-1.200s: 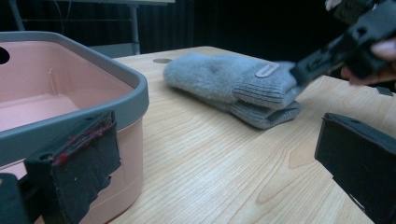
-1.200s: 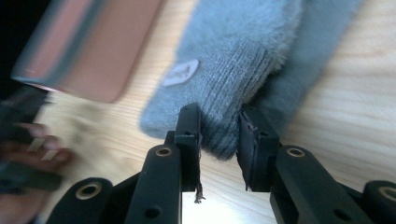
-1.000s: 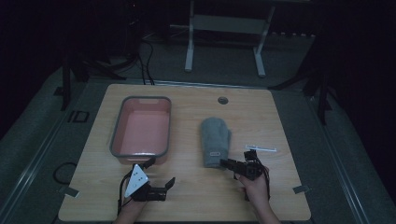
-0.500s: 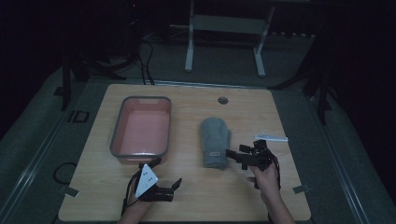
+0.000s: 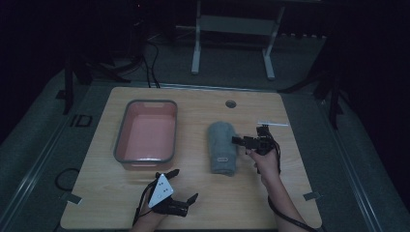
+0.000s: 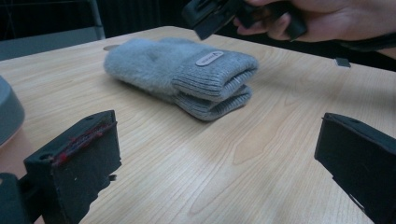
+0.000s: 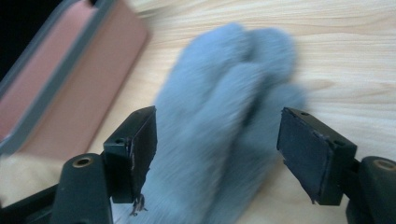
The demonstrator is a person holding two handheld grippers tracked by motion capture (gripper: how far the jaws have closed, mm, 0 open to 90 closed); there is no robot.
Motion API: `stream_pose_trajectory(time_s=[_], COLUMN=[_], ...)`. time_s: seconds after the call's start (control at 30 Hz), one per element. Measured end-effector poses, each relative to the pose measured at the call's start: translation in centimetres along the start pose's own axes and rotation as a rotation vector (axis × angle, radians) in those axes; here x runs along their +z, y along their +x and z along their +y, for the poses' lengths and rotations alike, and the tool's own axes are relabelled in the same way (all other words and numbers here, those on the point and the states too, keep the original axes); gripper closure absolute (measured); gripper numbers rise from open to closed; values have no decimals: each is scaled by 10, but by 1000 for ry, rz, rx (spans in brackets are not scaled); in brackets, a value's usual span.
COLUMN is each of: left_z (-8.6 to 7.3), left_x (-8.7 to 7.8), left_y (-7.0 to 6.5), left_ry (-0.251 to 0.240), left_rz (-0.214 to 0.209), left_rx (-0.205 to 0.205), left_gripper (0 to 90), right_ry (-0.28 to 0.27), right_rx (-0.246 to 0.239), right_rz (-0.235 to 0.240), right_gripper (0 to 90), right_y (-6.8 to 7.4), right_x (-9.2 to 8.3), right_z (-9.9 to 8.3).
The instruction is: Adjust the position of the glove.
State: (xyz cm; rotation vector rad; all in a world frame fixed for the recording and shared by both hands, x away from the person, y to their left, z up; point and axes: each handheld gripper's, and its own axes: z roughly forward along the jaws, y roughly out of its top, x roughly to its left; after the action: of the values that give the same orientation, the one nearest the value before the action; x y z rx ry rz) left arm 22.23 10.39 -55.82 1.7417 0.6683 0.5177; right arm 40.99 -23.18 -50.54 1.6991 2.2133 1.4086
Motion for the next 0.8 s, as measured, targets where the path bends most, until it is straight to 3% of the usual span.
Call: stream_pose_trajectory(time_s=[0.03,0.17,0.2,0.3,0.33,0.37,0.43,0.47,0.57,0.67,0.77,0.8], left_z=[-1,-2,-2,-2,-2,-2,-3,-3,-3,-3,-2,-2], left_x=[0,1,1,0,0,0,0,0,-1,0,0,0], left_y=[1,2,2,3,3,3,3,3,3,3,3,2], left_ry=[1,5,6,6,6,9,11,13,10,7,9,7], left_rz=[-2,-5,-6,-5,-5,-4,-6,-5,0,0,2,1], left_rx=[0,-9,-10,-9,-9,-10,-10,-10,5,4,6,4], left_gripper=[3,3,3,3,3,3,3,3,3,3,3,3], right_ry=[9,67,85,79,79,56,38,-11,-85,-136,-144,-118], right_rx=[13,40,47,40,40,26,19,8,15,27,56,83], right_rz=[12,-19,-34,1,1,41,43,72,103,81,67,53], right_gripper=[303,354,426,751,751,802,807,815,816,815,814,803], right_y=[-3,-4,-4,1,1,7,10,15,19,16,10,3], right_x=[5,24,29,31,31,29,26,20,9,0,-2,0], right_z=[2,5,4,2,2,2,2,2,0,-6,-11,-18])
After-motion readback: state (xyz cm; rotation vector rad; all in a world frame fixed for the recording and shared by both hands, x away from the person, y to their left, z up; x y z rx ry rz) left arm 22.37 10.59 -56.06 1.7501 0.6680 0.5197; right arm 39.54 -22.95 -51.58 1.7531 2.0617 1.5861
